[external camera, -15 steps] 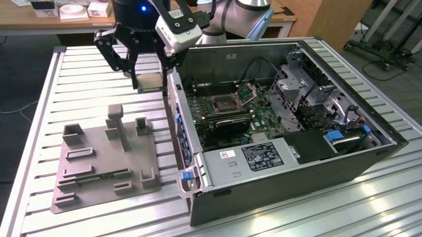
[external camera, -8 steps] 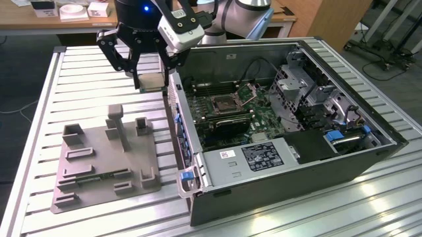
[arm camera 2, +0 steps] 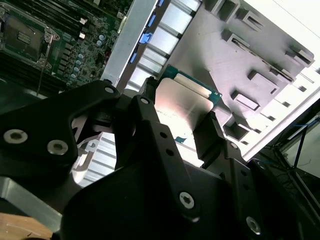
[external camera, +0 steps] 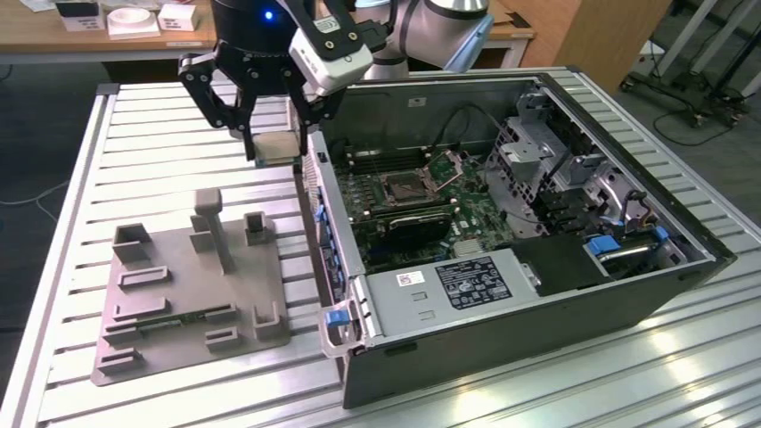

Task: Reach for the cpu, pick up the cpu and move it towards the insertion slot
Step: 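Pick up the cpu and move it towards the insertion slot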

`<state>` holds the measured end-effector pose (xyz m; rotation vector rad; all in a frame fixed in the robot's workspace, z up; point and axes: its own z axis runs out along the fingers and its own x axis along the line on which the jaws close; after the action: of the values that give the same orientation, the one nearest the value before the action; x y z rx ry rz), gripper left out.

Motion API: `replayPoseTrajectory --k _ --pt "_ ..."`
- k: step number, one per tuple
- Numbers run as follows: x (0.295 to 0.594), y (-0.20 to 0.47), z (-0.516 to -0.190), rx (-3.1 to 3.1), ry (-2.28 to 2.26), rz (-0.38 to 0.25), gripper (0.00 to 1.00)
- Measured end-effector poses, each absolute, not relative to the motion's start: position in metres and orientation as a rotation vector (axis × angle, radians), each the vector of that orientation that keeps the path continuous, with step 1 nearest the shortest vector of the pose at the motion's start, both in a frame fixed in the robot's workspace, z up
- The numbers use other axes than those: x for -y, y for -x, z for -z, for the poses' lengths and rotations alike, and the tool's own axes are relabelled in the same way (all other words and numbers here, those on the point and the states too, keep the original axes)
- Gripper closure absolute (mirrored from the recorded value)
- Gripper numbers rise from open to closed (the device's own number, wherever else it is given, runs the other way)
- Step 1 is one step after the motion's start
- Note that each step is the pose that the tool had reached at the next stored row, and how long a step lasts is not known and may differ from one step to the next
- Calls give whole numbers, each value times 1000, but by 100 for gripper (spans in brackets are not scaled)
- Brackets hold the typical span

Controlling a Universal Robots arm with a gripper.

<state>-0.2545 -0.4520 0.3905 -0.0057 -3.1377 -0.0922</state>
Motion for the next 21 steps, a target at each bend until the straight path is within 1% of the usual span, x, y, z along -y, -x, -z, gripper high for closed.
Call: replayPoseTrajectory --k 21 --pt "452 247 -390 3138 6 92 45"
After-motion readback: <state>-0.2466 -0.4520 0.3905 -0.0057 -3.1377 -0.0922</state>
